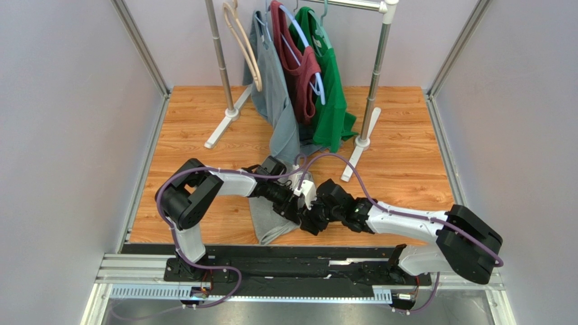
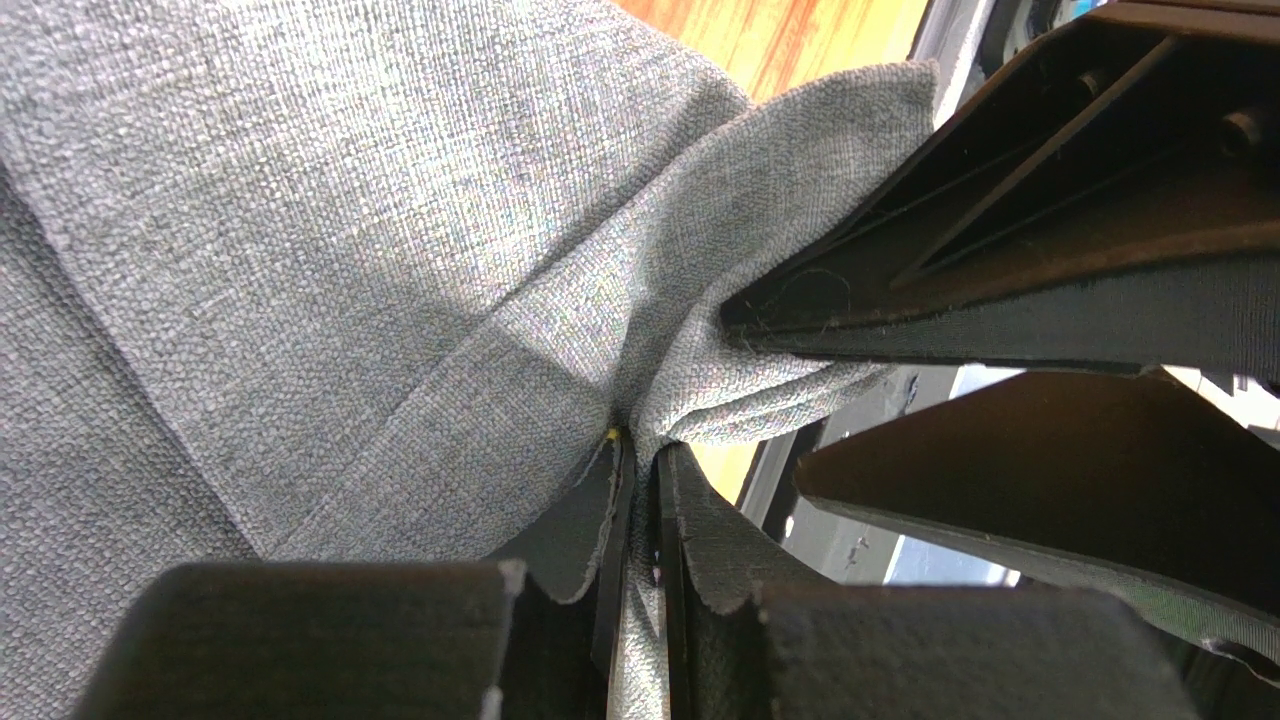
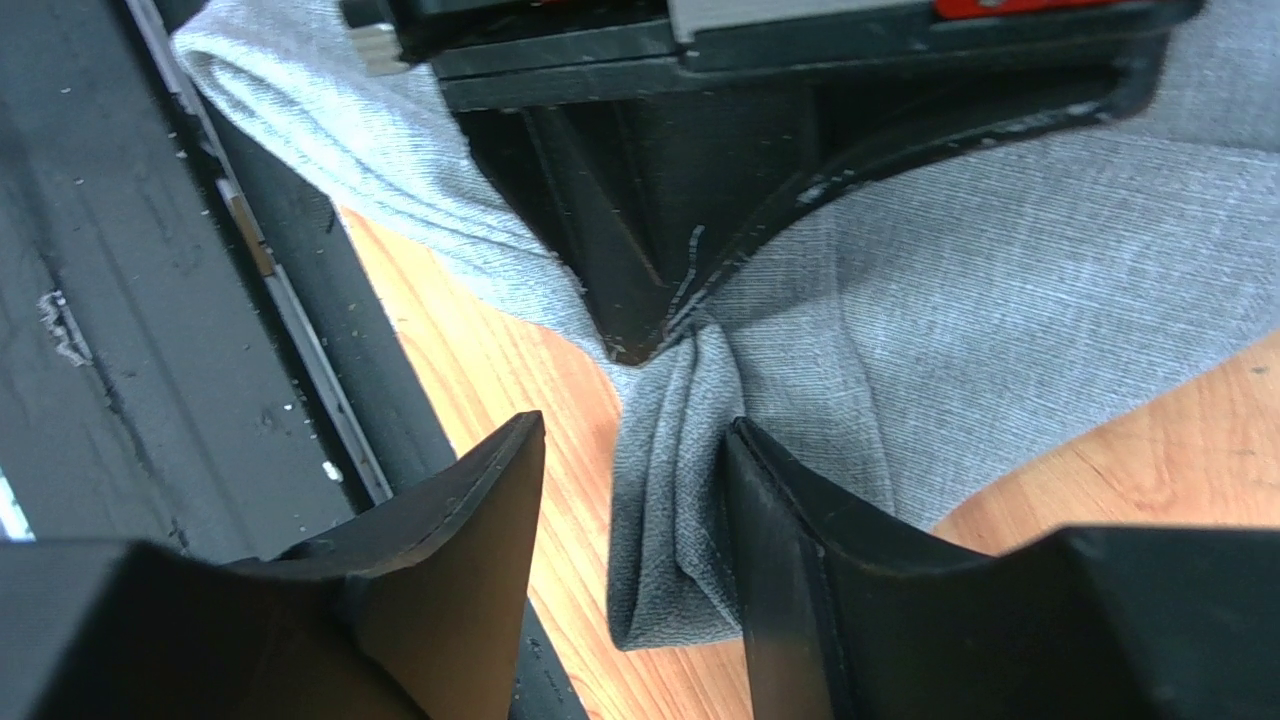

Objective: Fold the napkin, place the utensils inside, and roll it up
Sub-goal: Roll the napkin at the center of the board.

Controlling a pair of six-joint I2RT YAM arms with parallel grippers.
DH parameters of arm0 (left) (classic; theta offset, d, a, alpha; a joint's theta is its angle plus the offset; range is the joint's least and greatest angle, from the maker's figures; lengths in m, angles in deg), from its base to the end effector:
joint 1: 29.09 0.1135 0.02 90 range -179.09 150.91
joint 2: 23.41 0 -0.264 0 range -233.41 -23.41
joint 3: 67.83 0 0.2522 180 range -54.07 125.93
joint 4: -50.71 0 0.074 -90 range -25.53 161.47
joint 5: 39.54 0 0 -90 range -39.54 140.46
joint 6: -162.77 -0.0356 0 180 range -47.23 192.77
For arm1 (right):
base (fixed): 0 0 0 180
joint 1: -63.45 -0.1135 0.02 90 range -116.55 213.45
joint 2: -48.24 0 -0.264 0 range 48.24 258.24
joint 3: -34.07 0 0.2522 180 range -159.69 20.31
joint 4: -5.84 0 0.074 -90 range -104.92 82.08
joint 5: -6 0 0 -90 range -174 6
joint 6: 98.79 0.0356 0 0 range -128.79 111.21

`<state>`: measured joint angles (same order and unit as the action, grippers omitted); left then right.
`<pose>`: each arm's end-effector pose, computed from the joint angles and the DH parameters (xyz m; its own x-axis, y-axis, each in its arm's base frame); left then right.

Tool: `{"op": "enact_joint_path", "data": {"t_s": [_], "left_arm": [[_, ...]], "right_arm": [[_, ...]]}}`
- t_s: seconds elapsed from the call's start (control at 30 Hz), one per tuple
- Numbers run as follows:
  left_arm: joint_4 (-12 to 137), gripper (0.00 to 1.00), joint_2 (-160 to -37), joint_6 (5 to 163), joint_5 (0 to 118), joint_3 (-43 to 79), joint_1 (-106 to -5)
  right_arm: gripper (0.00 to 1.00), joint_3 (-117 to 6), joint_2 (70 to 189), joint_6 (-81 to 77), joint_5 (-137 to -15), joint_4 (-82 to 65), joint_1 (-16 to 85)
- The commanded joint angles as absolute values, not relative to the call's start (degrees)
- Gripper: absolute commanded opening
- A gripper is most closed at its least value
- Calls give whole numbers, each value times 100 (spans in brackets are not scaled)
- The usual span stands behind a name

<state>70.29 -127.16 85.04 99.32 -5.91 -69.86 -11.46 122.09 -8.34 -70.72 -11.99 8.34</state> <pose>0.2228 -0.2275 0.1162 -0.7991 0.5044 -0.3271 0.5452 0.3788 -0.7479 0.1328 0.2047 0.1691 -0.4195 -0.5882 -0.6915 -0.8861 0.4308 0.1711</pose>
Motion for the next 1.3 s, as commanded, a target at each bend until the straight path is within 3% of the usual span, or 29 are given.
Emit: {"op": "enact_joint_path", "data": {"t_s": [0.0,0.27,0.43,0.57,0.6,0.67,0.7,0.8,1.03,1.27], "left_arm": [[7238,4,-12835,8253,9792,-555,-6952],[7220,4,-12818,8253,9783,-573,-6952],[7107,6,-12722,8340,9801,-590,-6952],[6861,22,-12449,8507,9748,-687,-6934],[6747,32,-12396,8586,9704,-713,-6899],[6658,43,-12221,8665,9660,-775,-6873],[6606,51,-12168,8718,9573,-801,-6855],[6492,60,-11931,8806,9362,-950,-6794],[6183,65,-10885,9008,8905,-1601,-6504],[5964,66,-9674,9307,7545,-2470,-6459]], "right_arm": [[48,-1256,12409,-747,-7328,-1319,782],[42,-1177,12629,-703,-7503,-1249,782],[28,-1308,12840,-606,-7705,-1433,755],[13,-1414,12963,-466,-7750,-1547,755],[11,-1432,12980,-448,-7732,-1565,755],[5,-1441,13024,-378,-7688,-1618,755],[3,-1432,13024,-369,-7662,-1627,755],[0,-1414,13016,-299,-7583,-1653,755],[0,-1291,12901,-158,-7320,-1609,755],[0,-1475,13024,-123,-6906,-1820,860]]}}
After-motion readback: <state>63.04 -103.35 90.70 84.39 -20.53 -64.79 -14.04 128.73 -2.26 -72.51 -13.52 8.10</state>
